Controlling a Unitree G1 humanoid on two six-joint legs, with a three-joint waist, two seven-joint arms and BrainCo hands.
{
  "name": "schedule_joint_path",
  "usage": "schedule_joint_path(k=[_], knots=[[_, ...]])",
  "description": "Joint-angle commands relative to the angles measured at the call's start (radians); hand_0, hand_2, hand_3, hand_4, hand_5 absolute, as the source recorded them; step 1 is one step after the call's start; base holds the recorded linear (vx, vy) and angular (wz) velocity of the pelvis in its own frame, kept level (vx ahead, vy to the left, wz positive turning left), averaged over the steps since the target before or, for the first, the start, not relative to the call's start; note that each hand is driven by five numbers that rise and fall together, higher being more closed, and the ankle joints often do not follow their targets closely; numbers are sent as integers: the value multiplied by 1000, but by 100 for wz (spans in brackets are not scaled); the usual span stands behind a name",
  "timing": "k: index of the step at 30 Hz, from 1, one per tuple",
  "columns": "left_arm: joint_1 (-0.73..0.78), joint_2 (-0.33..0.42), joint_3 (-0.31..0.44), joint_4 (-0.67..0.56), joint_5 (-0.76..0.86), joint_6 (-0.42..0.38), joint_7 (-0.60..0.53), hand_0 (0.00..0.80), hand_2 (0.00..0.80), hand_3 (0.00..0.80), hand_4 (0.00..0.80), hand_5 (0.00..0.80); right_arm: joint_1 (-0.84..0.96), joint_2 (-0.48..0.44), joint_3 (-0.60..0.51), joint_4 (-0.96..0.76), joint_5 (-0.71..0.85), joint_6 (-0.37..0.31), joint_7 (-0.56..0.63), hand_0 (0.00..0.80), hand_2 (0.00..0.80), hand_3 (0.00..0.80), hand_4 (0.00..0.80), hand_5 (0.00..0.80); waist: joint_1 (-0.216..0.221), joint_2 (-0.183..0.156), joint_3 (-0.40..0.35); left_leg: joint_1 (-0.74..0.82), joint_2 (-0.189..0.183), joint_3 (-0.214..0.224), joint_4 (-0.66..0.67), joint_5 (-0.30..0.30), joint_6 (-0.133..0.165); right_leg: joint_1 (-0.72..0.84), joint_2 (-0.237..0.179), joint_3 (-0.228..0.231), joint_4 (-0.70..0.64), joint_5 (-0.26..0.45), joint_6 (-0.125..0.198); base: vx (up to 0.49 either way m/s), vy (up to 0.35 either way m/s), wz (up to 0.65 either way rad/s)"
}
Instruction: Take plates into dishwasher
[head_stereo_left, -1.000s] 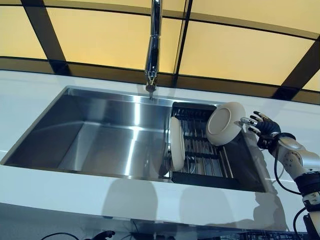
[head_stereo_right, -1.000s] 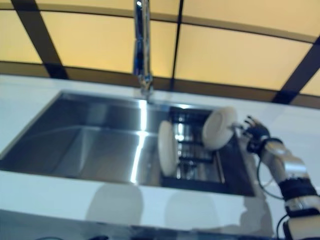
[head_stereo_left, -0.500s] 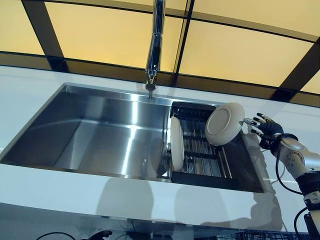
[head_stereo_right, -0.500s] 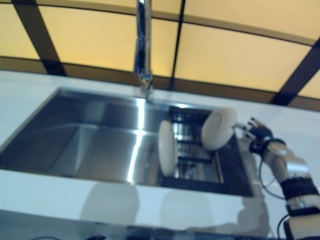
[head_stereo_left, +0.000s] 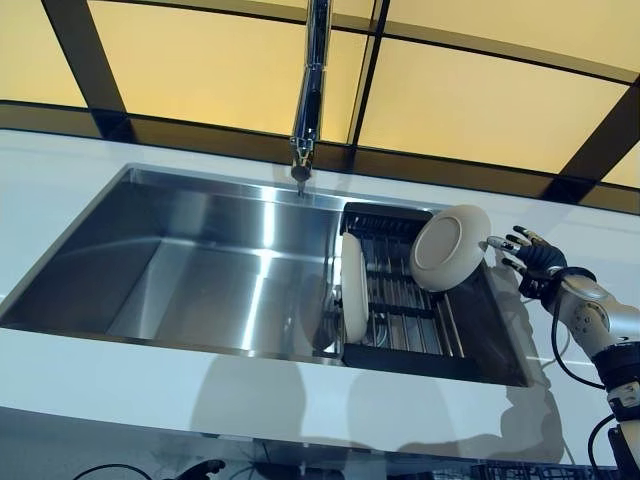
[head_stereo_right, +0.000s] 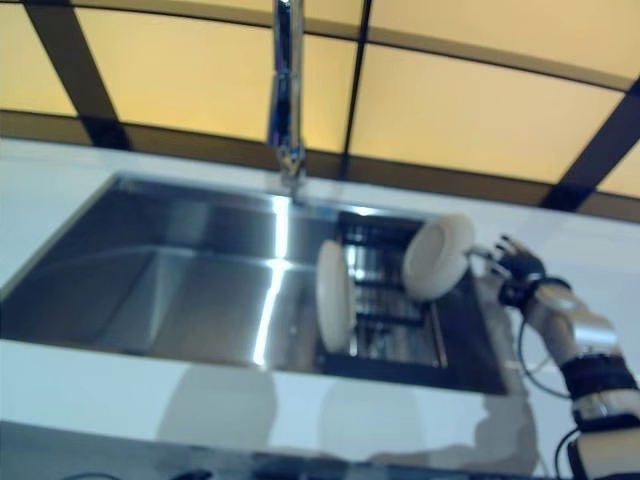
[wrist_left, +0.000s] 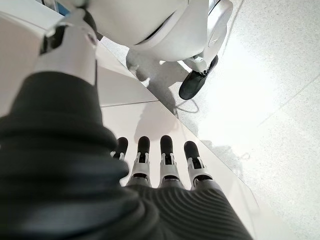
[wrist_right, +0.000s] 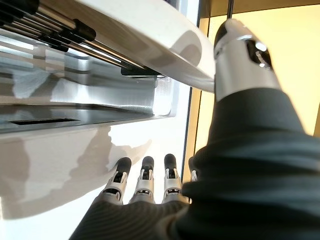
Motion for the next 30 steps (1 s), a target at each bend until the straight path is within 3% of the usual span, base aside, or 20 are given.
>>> schedule_joint_path(k=[1,30], knots=[[-30,13,-41,20,-32,-36,18,0,0,0,0,0,-159,-59,45,28,41,-24,9,0,0,0,0,0,29,8,-11,31,41,4,2,-83,-8,-52,-1,10,21,62,83,0,0,0],[-28,-6,-46,50,-24,-55,34,0,0,0,0,0,-196,-26,76,23,64,-22,15,0,0,0,0,0,41,4,-18,40,41,2,-3,-88,-15,-35,-4,-3,12,55,81,0,0,0]])
